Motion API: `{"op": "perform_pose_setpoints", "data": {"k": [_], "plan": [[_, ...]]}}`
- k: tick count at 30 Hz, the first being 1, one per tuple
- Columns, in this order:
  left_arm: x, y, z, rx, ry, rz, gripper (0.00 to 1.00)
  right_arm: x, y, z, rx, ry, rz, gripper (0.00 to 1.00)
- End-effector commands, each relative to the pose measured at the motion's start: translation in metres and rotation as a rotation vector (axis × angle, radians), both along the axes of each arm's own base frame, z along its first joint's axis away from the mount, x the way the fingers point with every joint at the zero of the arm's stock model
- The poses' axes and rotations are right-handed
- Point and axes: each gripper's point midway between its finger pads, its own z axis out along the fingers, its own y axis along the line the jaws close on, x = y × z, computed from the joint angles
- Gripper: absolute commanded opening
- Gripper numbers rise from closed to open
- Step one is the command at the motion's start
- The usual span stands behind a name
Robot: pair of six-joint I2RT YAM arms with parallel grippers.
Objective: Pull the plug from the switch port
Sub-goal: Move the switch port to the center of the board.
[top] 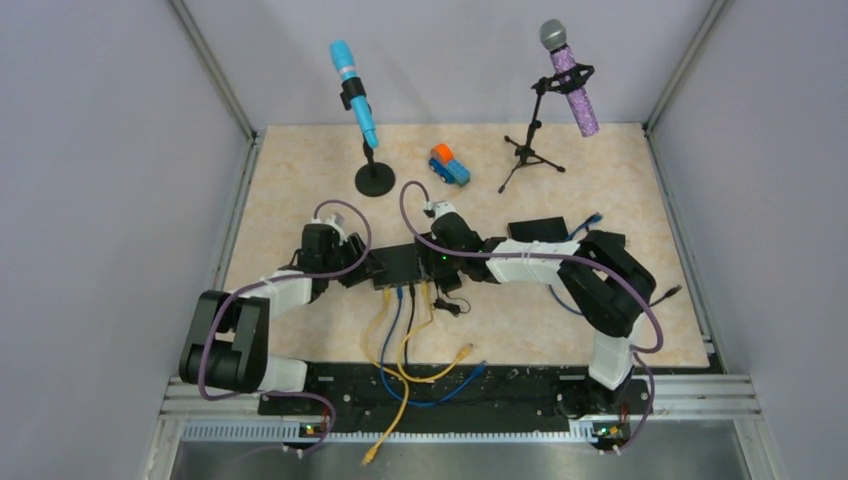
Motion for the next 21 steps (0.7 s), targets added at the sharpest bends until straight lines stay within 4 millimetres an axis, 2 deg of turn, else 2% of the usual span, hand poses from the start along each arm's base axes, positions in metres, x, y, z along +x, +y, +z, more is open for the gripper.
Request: {"op": "perform_pose_setpoints", "data": {"k": [1,5,7,9,15,18,21], "plan": [[0.005,-0.029,0.025,-0.106,-0.079,-0.043,0.54,-0.007,-0.005,0.031,0.094,-0.02,-0.041,0.62],[0.008,-0.029,0.029,-0.1,-0.093,-0.041,0.54,-0.002,-0.022,0.037,0.091,-0.02,-0.071,0.64],[0.007,-0.027,0.028,-0.078,-0.082,-0.045,0.55,0.002,-0.024,0.042,0.096,-0.018,-0.055,0.65],[0.008,-0.019,0.029,-0.025,-0.091,-0.034,0.57,0.007,-0.023,0.05,0.087,-0.033,-0.048,0.65],[0.012,0.01,0.045,0.126,-0.143,0.055,0.63,0.0,-0.024,0.081,0.084,-0.06,0.025,0.64],[0.013,0.027,0.055,0.196,-0.167,0.114,0.65,-0.012,-0.033,0.077,0.069,-0.028,0.025,0.61],[0.013,0.036,0.065,0.233,-0.204,0.141,0.66,-0.026,-0.046,0.062,0.021,-0.007,0.023,0.6]]}}
